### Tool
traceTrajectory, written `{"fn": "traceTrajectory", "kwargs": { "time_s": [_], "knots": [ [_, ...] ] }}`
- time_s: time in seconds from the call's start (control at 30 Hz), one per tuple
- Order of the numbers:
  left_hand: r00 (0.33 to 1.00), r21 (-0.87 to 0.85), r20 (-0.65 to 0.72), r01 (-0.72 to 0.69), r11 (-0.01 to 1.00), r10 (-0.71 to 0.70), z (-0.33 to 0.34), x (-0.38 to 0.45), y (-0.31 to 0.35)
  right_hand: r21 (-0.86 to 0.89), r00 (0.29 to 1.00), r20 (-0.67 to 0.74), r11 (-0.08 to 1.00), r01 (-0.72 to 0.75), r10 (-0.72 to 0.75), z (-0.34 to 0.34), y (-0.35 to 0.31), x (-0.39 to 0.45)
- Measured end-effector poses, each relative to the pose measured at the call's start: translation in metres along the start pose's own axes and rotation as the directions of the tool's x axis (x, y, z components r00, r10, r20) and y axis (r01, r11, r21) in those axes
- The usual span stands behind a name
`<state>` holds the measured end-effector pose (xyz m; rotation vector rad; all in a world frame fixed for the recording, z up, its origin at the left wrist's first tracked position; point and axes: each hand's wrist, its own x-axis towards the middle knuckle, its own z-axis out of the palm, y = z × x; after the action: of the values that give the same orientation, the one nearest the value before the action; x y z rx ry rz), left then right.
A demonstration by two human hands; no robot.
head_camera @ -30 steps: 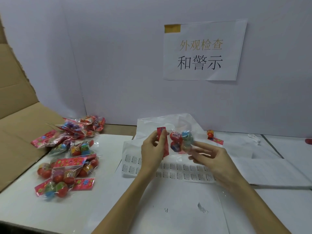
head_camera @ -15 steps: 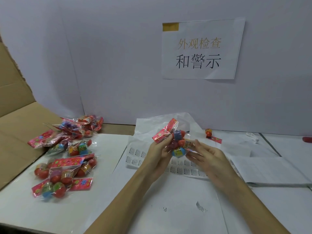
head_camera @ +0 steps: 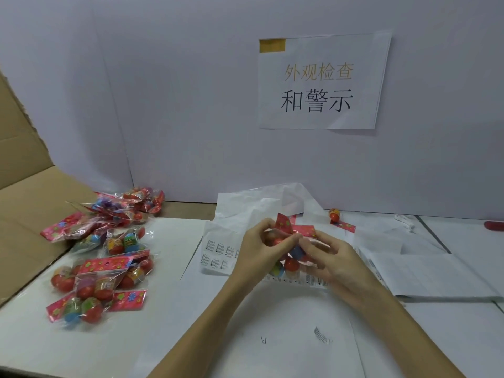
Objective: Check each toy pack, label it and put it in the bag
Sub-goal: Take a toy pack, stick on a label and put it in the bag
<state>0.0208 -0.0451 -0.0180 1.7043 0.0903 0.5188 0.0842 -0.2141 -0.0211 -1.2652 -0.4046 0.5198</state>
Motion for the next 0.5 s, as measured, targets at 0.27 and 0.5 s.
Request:
{"fn": "traceTrajectory", "kwargs": {
  "time_s": [0.27, 0.5],
  "knots": [
    [0.978, -0.323, 0.172, 0.172, 0.931, -0.120, -0.004, 0.003, 0.003, 0.339, 0.980, -0.189, 0.941, -0.002, 0.070, -0.010, -0.007, 0.005],
    [0.949, -0.217, 0.262, 0.237, 0.947, -0.178, -0.011, 0.004, 0.005, 0.042, 0.987, -0.162, 0.999, -0.010, 0.016, -0.008, -0.009, 0.002]
  ]
}}
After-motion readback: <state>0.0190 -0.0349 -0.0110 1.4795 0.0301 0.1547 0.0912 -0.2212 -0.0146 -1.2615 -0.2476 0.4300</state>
